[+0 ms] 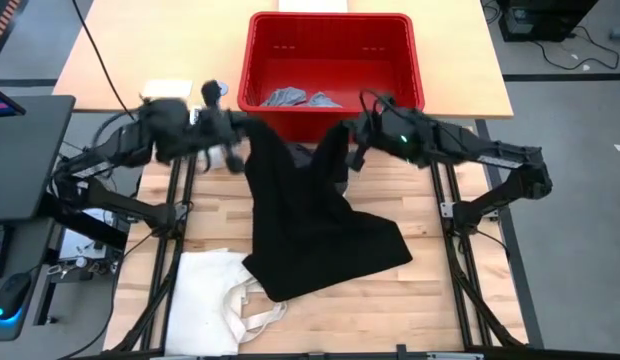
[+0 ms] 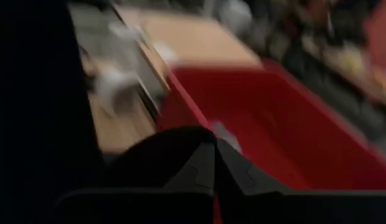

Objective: Fold Laundry from Bin
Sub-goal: Fold the black shirt

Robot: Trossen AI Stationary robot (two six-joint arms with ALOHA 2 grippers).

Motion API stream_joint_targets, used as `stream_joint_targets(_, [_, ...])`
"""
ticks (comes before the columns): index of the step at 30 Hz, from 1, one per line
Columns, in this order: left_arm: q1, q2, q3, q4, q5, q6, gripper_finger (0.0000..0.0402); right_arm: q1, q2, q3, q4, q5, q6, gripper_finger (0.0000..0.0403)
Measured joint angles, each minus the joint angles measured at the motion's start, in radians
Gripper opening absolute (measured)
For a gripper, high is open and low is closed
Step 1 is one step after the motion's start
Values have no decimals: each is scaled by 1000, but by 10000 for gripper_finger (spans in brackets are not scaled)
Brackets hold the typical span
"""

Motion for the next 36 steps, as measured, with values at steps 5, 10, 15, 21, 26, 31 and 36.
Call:
stream_joint_targets(5, [197, 48, 0, -34, 8, -159, 15, -140, 0, -70, -89, -104, 95, 19])
stream_joint_targets(10, [287, 129, 0, -50, 16, -175, 15, -231, 0, -186, -56, -192, 69, 42])
stream_joint_targets(15, [303, 221, 0, -24, 268, -153, 15, -266, 0, -282, -30, -190, 45, 85])
stream_joint_targets(21, [288, 365, 0, 64, 470, -127, 15, -295, -1, -404, 94, -191, 17, 145])
stream_joint_targets(26, [290, 480, 0, 127, 547, -81, 15, -314, -22, -515, 170, -234, 16, 168])
stream_joint_targets(31, [288, 520, -1, 202, 711, -59, 15, -317, -127, -649, 201, -340, 62, 169])
stream_joint_targets(36, [289, 524, -1, 351, 834, -100, 16, -306, -238, -890, 516, -585, 114, 170])
